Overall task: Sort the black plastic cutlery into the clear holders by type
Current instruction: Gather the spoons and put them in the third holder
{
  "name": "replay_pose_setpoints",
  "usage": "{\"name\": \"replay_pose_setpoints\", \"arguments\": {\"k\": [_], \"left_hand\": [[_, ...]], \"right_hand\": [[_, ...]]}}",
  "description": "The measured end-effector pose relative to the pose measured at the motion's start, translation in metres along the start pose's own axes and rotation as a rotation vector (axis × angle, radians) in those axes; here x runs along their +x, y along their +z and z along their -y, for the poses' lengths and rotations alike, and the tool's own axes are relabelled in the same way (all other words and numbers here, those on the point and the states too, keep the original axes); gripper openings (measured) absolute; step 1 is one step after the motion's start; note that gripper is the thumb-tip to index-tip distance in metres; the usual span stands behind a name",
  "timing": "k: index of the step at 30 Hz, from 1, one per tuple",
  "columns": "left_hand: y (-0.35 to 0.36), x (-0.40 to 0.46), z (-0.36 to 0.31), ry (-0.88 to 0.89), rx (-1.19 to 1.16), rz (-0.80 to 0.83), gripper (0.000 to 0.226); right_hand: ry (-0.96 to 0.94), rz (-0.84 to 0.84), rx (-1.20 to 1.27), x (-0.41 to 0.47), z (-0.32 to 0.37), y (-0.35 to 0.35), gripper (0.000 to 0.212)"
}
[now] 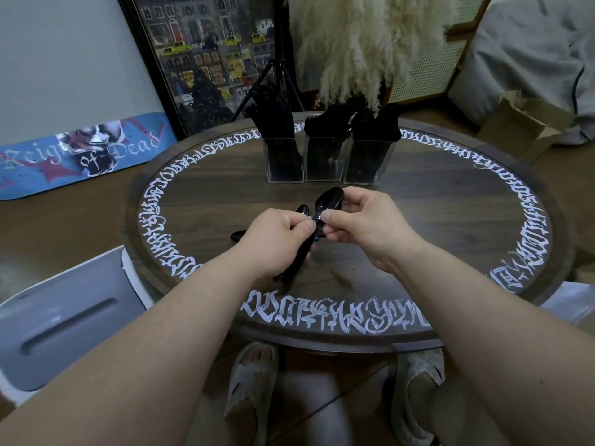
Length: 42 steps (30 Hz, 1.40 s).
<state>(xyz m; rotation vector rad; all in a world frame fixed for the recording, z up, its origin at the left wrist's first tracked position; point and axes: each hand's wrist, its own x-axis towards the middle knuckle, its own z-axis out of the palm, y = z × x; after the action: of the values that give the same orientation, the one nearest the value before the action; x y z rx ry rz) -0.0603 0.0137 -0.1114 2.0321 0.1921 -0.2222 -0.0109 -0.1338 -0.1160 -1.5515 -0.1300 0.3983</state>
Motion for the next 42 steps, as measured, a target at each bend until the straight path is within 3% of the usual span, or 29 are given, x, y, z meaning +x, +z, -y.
{"name": "replay_pose_setpoints", "arguments": {"k": [7,12,16,21,28,34,38,42], "left_hand": [[0.000,0.002,-0.001,0.024,0.070,-0.008,0.031],[-0.001,0.001,-0.001,-0.040,-0.094,-0.022,0.017],[-0.003,0.002,-0.001,-0.040,-0.017,0.042,0.021],[0.003,0.004,0.000,-0.002,0.111,-0.004,0.029],[0.010,0.002,-0.002,0.096,0.218,0.006,0.029],[0.018,0.002,-0.008,0.219,0.243,-0.078,0.027],[0.025,-0.003,-0.018,0.296,0.399,-0.057,0.020],[0.020,0.006,-0.037,0.412,0.606,-0.212,0.043]], "right_hand": [[-0.003,-0.121,0.078,0.001,-0.001,0.004,0.002],[-0.017,-0.116,0.035,0.003,-0.001,0.003,0.017],[-0.022,-0.104,-0.004,0.005,-0.005,0.004,0.021],[-0.148,-0.192,-0.330,0.007,-0.008,0.000,0.045],[-0.307,-0.215,-0.714,0.004,-0.010,-0.001,0.038],[-0.251,-0.233,-0.196,-0.006,-0.002,-0.009,0.026],[-0.319,-0.264,-0.310,-0.018,0.010,-0.022,0.028],[-0.440,-0.341,-0.326,-0.025,0.040,-0.048,0.025]]}}
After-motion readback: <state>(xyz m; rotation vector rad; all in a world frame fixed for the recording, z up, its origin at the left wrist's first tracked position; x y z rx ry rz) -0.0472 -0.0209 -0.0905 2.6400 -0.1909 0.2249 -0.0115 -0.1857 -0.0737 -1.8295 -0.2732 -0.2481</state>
